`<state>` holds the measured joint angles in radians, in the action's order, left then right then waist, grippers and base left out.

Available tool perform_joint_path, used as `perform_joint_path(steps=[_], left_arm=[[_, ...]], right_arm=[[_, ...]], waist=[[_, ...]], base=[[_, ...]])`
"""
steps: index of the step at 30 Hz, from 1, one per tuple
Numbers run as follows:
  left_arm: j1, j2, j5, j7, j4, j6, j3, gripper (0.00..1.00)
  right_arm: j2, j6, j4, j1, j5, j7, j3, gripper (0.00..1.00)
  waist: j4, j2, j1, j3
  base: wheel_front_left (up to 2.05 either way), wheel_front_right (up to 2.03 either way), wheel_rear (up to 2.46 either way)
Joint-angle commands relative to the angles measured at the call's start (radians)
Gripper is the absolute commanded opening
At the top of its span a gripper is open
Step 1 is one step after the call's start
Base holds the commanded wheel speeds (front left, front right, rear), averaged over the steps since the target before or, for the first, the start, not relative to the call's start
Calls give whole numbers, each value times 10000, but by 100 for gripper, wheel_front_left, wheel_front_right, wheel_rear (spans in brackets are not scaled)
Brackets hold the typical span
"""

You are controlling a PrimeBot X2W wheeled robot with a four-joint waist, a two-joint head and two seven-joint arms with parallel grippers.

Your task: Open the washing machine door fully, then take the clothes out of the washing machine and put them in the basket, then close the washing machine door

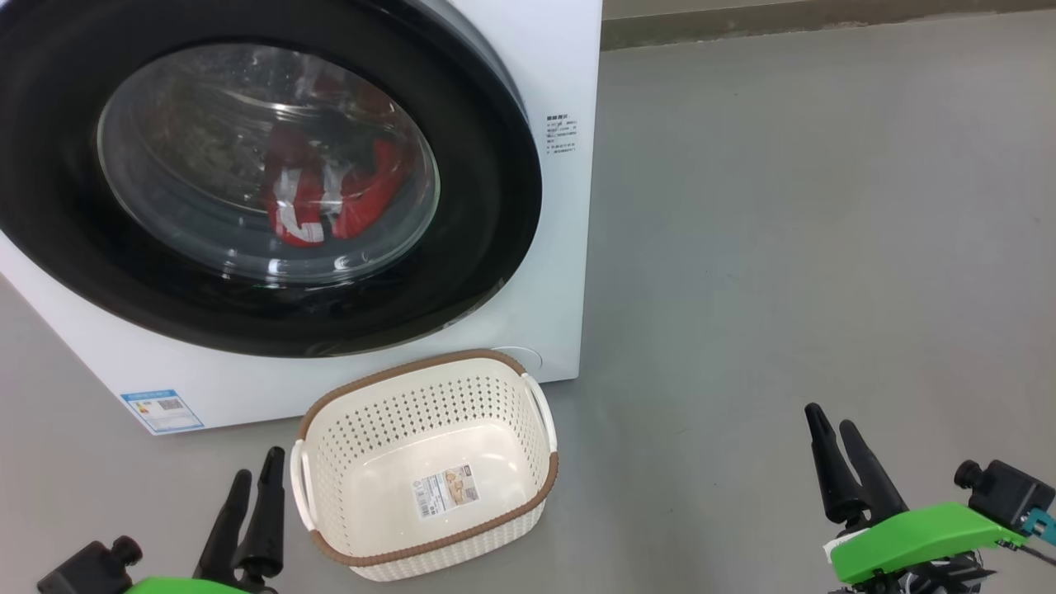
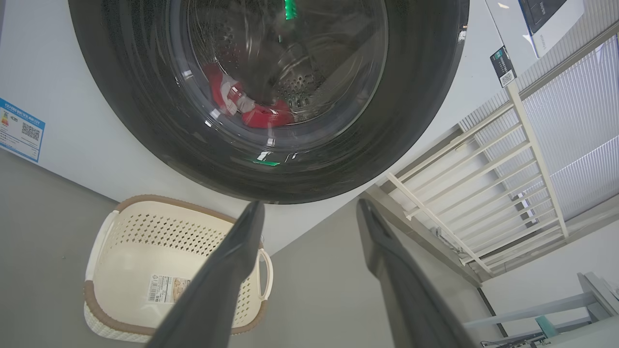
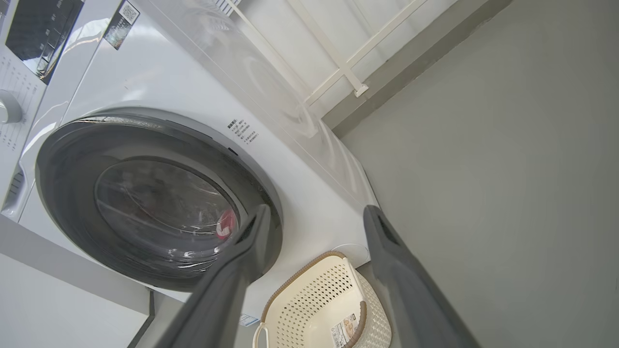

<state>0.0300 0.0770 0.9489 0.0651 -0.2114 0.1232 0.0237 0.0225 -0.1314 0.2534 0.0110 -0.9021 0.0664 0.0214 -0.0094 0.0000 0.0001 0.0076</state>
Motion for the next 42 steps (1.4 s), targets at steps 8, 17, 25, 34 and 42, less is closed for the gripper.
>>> perform_joint_path(steps=[8, 17, 25, 34, 42], left_arm=[[511, 258, -1252, 368, 405, 44, 149, 100], [562, 299, -2184, 606, 510, 48, 231, 100], [623, 300, -2948, 843, 507, 53, 288, 100], [681, 430, -3890, 1110, 540, 58, 321, 100], [700, 537, -4873, 1378, 498, 63, 230, 100]], right_arm=[[141, 4, -431, 621, 1263, 371, -241, 100], [162, 5, -501, 665, 2160, 606, -438, 100], [182, 5, -577, 689, 3077, 841, -523, 100], [204, 6, -637, 709, 4097, 1106, -495, 100], [227, 6, -722, 705, 5139, 1370, -434, 100]], waist=[[-16, 0, 0, 5], [-59, 0, 0, 1], [-63, 0, 0, 10], [-58, 0, 0, 10], [-81, 0, 0, -11]], base=[[0, 0, 0], [0, 0, 0], [0, 0, 0], [0, 0, 0], [0, 0, 0]])
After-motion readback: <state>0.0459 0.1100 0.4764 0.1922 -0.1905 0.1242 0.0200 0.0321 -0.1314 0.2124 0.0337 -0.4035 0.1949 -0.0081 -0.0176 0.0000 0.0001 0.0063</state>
